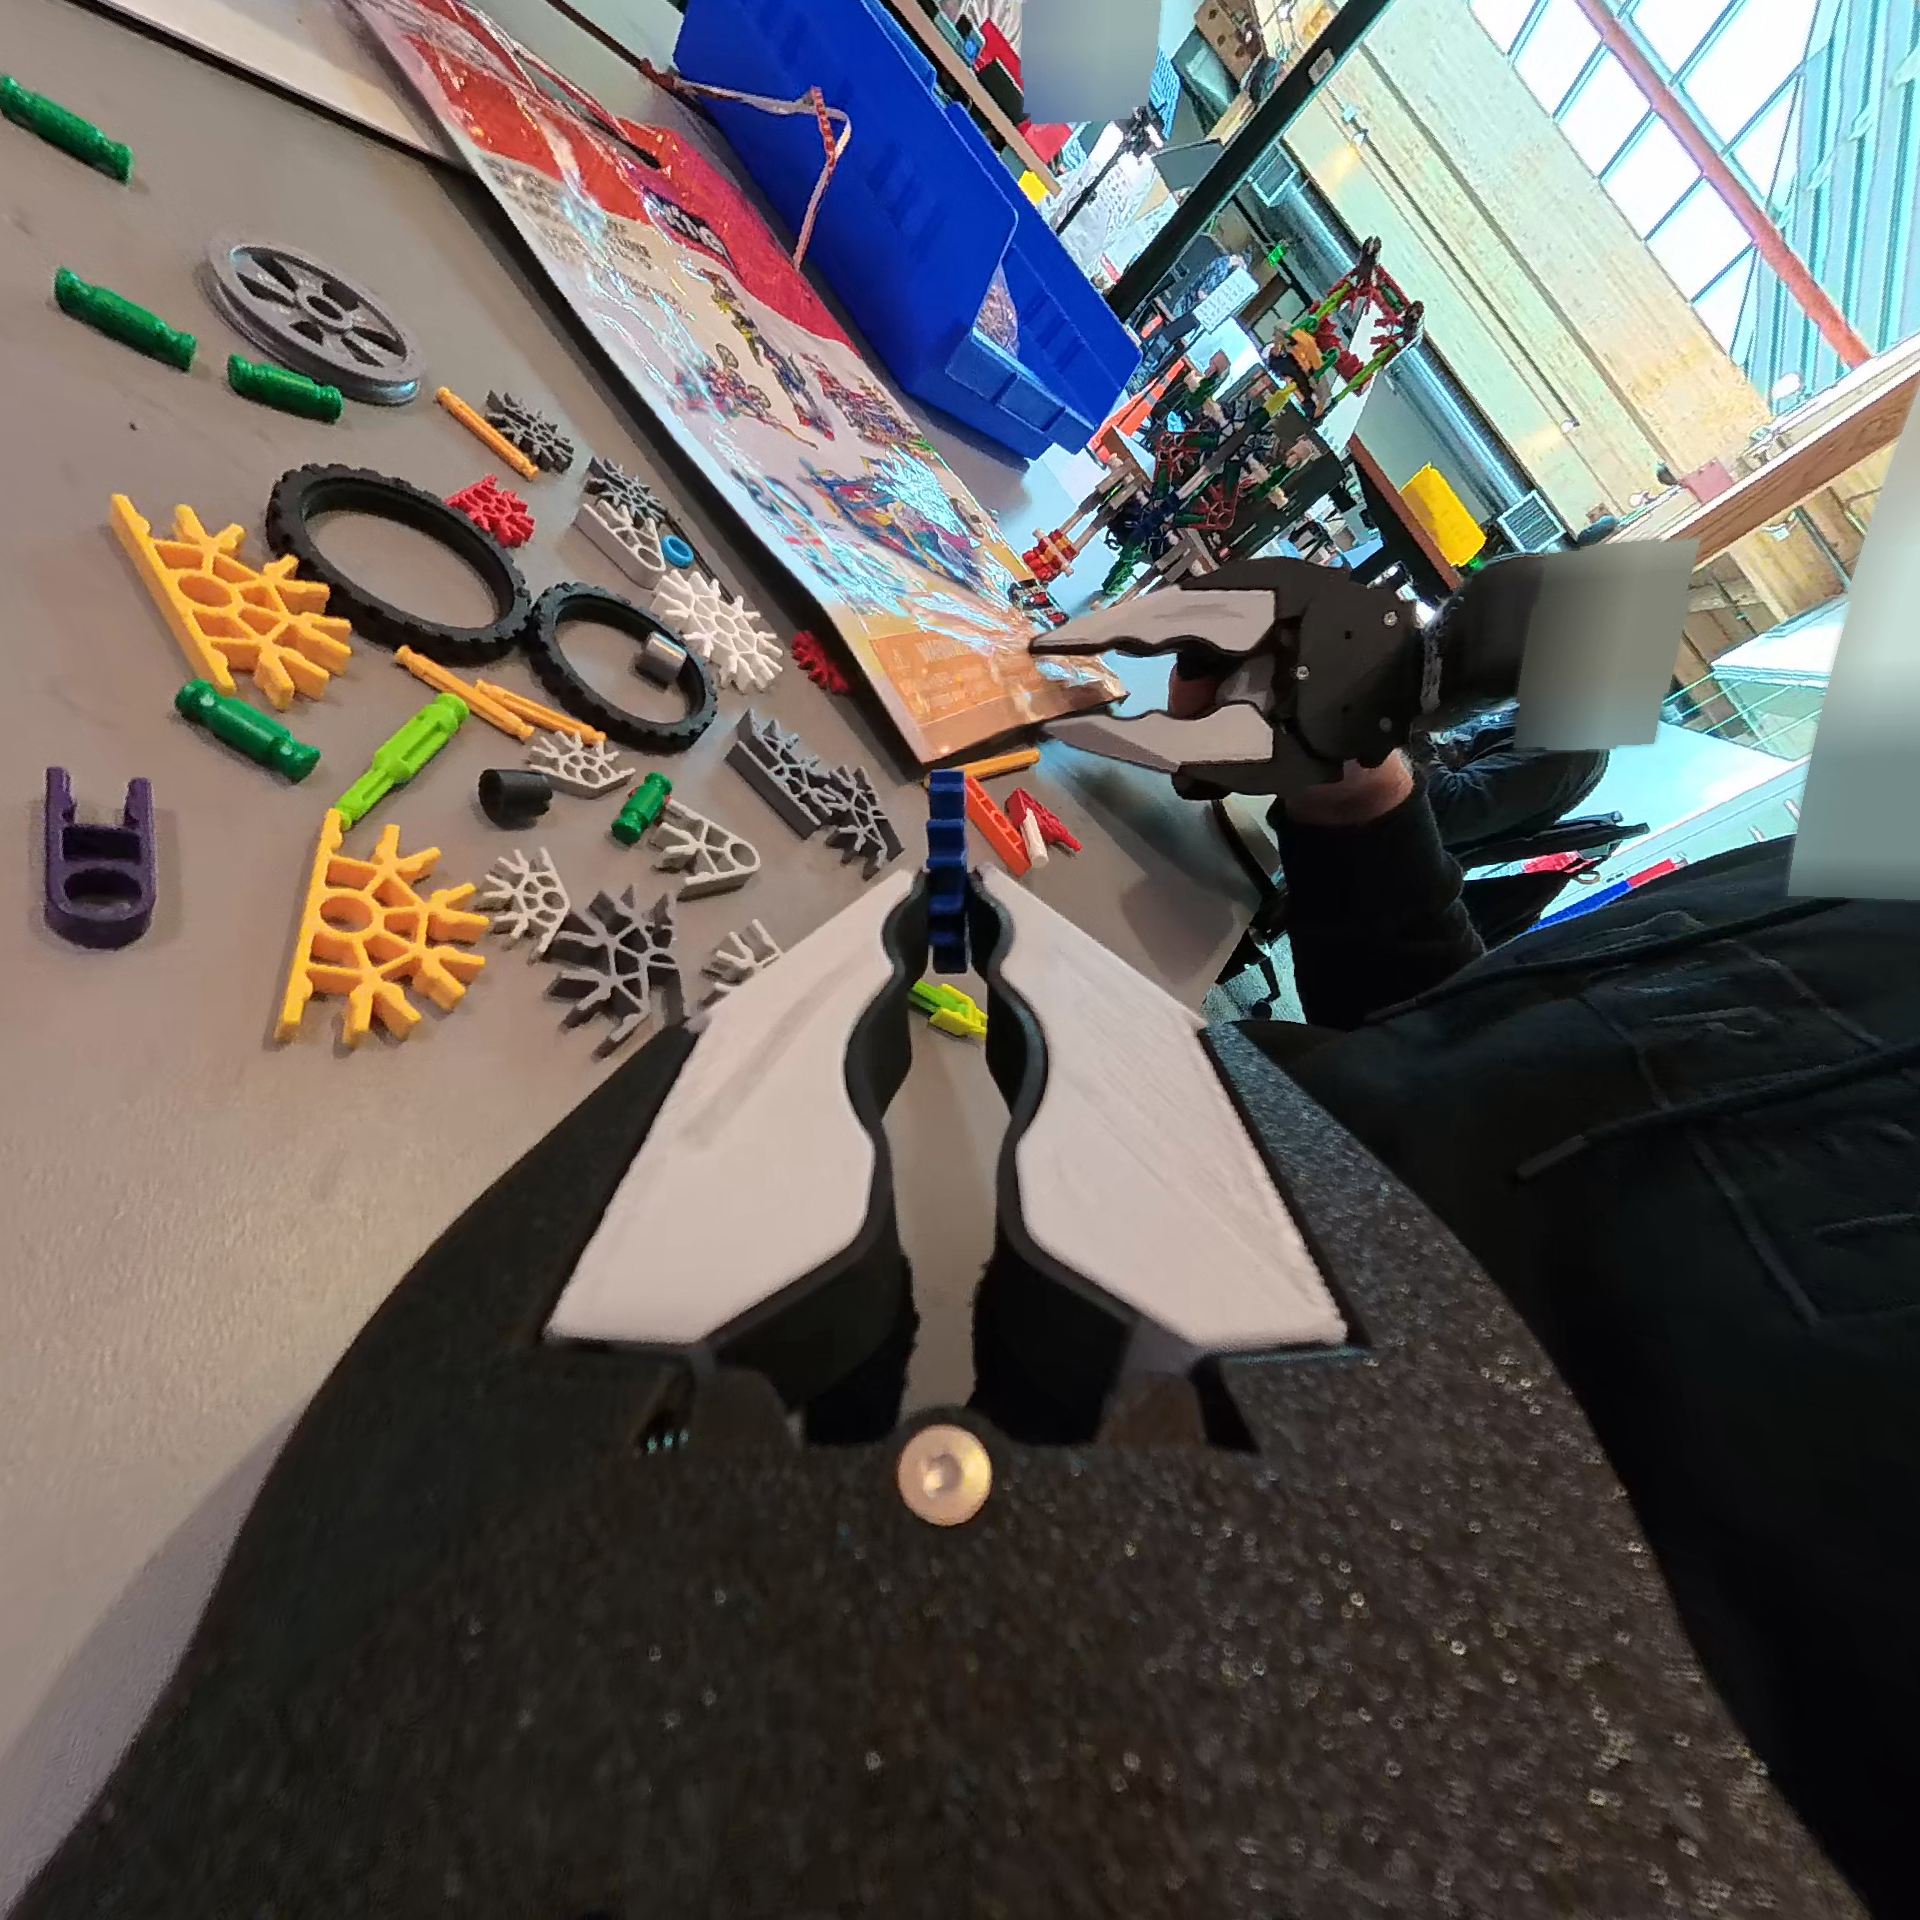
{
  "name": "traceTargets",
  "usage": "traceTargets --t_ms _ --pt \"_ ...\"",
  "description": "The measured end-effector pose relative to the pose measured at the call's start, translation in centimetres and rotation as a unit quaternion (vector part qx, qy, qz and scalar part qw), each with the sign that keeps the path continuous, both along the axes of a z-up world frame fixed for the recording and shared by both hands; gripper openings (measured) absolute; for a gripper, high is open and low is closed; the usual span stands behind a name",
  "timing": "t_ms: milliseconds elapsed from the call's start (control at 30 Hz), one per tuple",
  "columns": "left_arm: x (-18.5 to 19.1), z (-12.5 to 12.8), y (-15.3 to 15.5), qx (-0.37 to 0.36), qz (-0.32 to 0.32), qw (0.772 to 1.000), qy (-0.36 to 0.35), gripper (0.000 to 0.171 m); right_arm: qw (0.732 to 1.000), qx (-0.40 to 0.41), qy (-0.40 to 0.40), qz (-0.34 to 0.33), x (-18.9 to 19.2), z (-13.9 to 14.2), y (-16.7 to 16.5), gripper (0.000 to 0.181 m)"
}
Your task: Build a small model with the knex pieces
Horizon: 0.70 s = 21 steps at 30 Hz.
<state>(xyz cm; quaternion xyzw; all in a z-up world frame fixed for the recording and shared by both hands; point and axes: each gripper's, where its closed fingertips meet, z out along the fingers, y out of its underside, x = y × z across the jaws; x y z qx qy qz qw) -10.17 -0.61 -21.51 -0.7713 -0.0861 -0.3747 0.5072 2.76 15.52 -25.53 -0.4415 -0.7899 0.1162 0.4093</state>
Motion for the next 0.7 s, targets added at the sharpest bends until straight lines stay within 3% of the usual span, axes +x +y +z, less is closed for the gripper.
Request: traceTargets --t_ms 367,567,700 --pt "0.0 -0.2 0.1 -0.008 0.002 1.000 0.001 0.004 0.999 0.022 0.042 -0.003 -0.4 1.1 0.5 0.012" --pt "0.0 -0.3 0.1 -0.008 0.002 1.000 0.002 0.004 0.995 0.002 0.092 -0.034 -1.3 3.6 1.8 0.009" --pt "0.0 -0.2 0.1 -0.004 0.002 1.000 0.003 0.004 0.984 -0.038 0.153 -0.081 -2.1 6.8 3.6 0.009"
